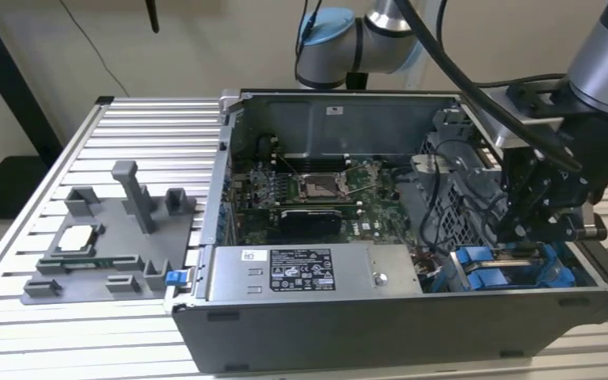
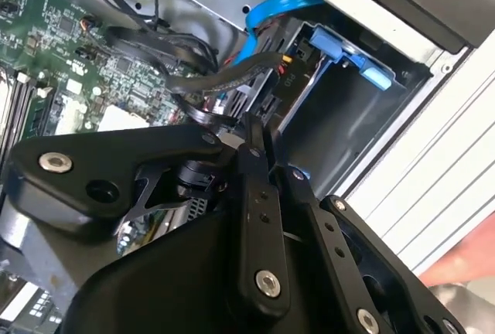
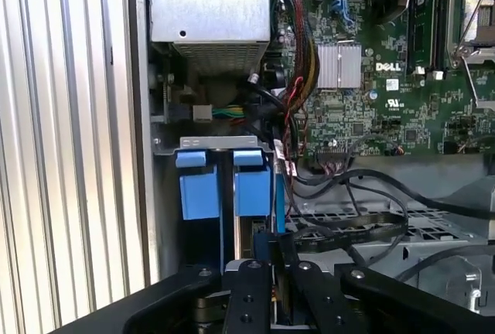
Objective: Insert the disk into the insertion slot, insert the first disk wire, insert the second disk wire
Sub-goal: 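Insert the second disk wire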
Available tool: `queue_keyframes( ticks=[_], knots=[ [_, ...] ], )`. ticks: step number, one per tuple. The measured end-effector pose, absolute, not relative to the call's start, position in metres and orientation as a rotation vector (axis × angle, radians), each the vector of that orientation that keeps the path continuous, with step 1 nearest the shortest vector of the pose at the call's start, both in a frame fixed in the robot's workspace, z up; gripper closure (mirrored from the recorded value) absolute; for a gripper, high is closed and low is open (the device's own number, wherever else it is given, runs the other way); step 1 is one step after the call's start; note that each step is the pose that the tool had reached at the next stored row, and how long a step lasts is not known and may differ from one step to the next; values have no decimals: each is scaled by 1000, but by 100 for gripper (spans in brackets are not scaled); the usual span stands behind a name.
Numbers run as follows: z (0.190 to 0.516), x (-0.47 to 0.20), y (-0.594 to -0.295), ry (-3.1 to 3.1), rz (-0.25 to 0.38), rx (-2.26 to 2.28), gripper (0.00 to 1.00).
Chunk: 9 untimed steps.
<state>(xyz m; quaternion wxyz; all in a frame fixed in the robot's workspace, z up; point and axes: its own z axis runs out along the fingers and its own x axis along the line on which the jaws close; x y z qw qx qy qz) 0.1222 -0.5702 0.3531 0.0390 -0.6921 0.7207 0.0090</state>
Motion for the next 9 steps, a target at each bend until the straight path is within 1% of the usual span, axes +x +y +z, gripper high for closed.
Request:
queue_keyframes(
  ticks=[9],
  knots=[
    [350, 126, -572, 2191, 23, -2136, 100]
  ],
)
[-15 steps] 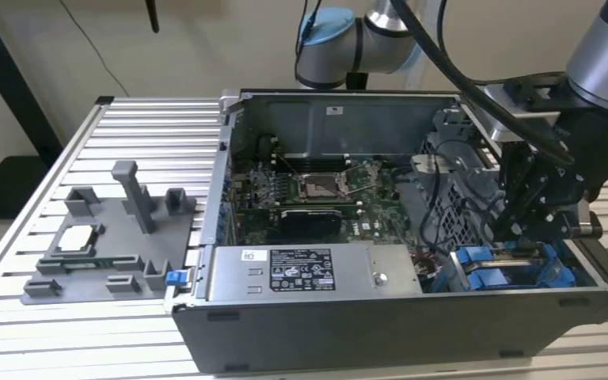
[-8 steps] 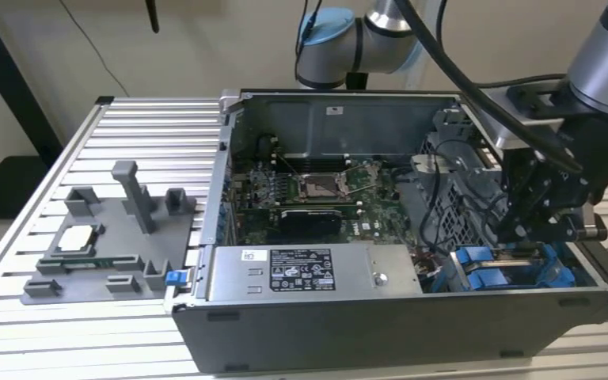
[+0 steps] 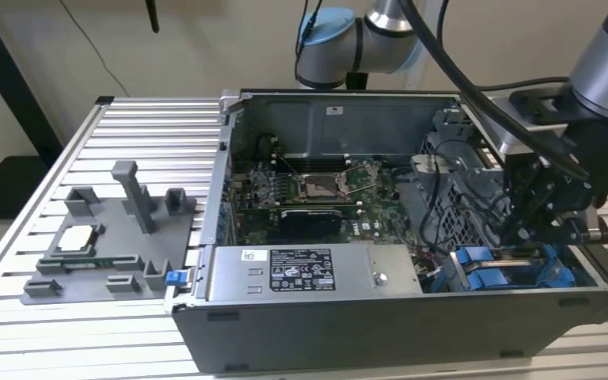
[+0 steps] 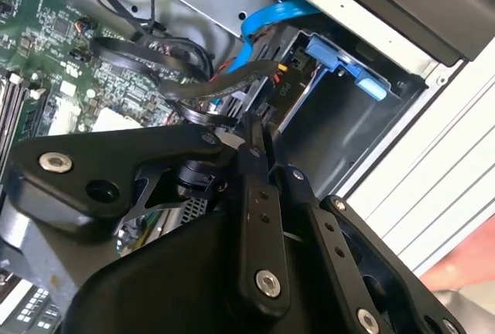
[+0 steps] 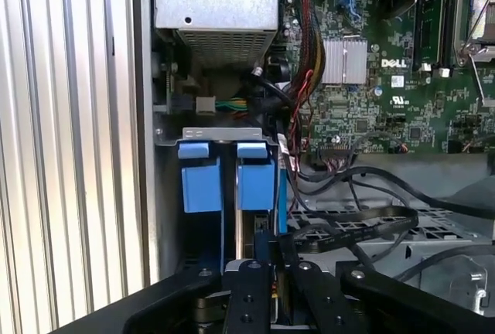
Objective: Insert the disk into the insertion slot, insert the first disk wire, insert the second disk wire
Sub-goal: 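Insert the second disk wire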
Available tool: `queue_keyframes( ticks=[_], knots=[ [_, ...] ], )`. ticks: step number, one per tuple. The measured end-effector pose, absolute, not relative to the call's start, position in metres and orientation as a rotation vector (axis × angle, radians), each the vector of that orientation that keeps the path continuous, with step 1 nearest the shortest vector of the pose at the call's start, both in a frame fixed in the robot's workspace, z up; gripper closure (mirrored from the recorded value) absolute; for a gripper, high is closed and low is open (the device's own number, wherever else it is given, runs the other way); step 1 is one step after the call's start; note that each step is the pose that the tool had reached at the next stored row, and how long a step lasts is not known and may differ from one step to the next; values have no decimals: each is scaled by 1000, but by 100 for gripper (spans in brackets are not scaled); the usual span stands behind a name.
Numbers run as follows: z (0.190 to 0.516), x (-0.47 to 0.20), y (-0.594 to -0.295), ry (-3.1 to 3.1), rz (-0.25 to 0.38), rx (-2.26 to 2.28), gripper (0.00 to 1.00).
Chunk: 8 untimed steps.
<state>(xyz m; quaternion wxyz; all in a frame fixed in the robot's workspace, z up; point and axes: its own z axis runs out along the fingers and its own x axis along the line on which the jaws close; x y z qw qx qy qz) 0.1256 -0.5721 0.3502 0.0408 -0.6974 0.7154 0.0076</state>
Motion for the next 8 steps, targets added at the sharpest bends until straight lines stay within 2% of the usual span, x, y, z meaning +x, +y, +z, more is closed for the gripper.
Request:
queue_keyframes(
  ticks=[8],
  knots=[
    [348, 129, -574, 2174, 17, -2146, 100]
  ],
)
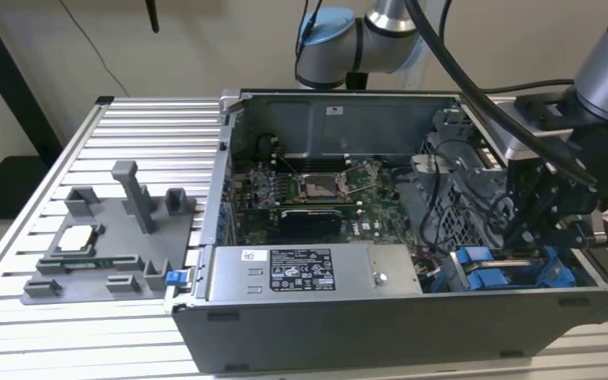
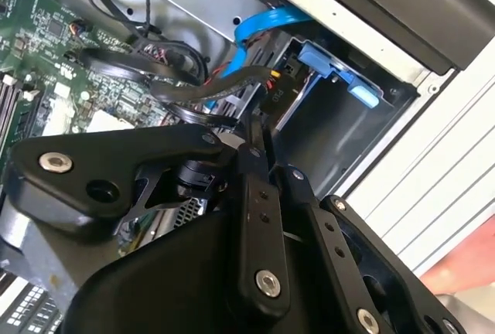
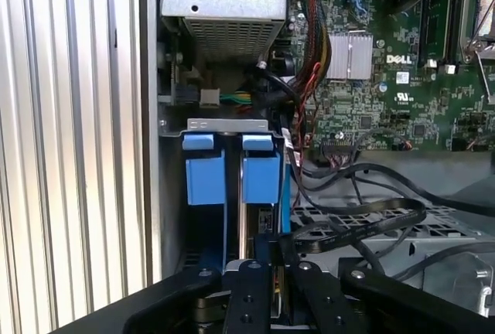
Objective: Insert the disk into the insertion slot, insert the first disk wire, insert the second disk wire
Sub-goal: 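Insert the second disk wire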
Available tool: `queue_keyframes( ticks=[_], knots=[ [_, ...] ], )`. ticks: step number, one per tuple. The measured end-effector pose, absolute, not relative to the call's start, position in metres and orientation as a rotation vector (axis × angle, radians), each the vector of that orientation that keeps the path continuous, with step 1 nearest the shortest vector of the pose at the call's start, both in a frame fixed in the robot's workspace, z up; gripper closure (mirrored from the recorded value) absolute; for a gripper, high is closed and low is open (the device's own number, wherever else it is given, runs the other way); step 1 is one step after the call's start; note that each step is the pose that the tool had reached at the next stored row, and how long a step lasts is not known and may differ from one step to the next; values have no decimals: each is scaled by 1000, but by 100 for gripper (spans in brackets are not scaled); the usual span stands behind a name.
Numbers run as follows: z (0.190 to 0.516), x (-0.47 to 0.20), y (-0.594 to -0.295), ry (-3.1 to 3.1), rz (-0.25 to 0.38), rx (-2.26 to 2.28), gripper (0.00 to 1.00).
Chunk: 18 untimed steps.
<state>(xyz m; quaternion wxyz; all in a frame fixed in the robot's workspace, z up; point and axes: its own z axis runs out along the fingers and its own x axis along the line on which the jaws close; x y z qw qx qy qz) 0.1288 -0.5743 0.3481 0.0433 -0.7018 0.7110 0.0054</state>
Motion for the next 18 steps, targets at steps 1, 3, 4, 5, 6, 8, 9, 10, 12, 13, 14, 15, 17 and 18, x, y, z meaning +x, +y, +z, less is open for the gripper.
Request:
queue_keyframes(
  ticks=[1, 3, 4, 5, 6, 8, 9, 10, 12, 13, 14, 15, 17, 18],
  knots=[
    [348, 129, -574, 2173, 15, -2146, 100],
    [347, 130, -575, 2170, 12, -2147, 100],
    [347, 130, -575, 2169, 11, -2147, 100],
    [347, 131, -575, 2168, 11, -2147, 100],
    [347, 131, -575, 2168, 11, -2147, 100],
    [347, 131, -575, 2169, 10, -2146, 100],
    [347, 131, -575, 2168, 10, -2146, 100],
    [346, 131, -575, 2168, 10, -2146, 100],
    [346, 131, -575, 2168, 10, -2146, 100],
    [346, 131, -575, 2168, 11, -2146, 100],
    [346, 131, -575, 2168, 11, -2146, 100],
    [345, 131, -575, 2167, 13, -2145, 100],
    [345, 131, -575, 2167, 14, -2144, 100],
    [345, 131, -575, 2167, 15, -2143, 100]
  ],
)
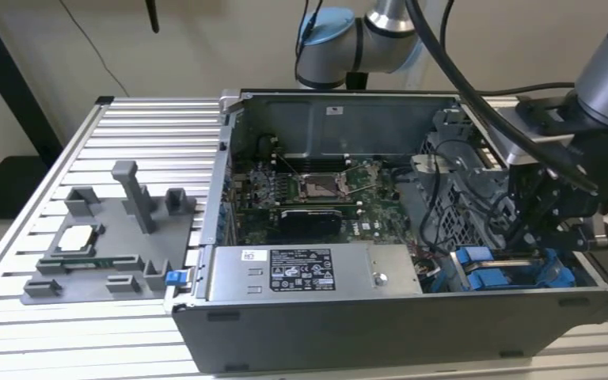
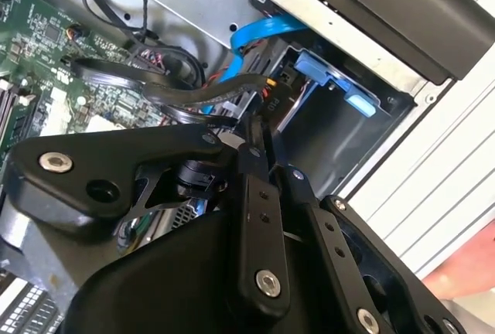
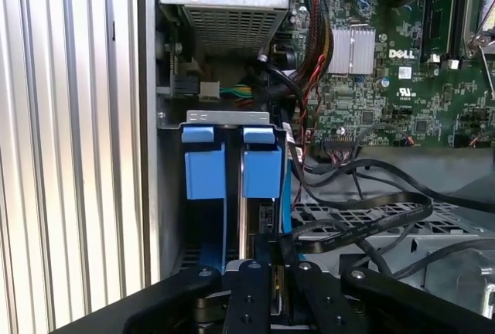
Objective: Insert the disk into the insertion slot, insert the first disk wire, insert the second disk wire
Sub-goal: 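Insert the second disk wire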
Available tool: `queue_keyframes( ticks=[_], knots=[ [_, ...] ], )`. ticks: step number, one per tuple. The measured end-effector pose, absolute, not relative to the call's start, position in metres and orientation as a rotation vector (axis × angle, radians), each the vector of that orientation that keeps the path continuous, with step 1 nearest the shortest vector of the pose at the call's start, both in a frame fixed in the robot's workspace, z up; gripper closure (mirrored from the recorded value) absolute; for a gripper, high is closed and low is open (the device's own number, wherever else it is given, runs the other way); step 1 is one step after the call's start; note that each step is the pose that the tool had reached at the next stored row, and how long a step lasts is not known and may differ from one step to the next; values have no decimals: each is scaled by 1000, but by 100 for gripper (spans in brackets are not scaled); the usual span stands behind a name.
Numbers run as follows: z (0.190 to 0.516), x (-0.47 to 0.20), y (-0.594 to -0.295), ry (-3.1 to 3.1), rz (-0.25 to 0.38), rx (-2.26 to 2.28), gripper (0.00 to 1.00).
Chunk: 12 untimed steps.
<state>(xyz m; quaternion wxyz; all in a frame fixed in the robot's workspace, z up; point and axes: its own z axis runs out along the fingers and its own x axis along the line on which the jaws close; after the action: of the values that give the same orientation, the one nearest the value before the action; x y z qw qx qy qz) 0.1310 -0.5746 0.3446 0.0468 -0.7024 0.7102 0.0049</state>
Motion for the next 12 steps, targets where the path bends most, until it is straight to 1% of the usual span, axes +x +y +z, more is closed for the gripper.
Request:
queue_keyframes(
  ticks=[12],
  knots=[
    [341, 131, -575, 2181, 19, -2124, 100]
  ],
)
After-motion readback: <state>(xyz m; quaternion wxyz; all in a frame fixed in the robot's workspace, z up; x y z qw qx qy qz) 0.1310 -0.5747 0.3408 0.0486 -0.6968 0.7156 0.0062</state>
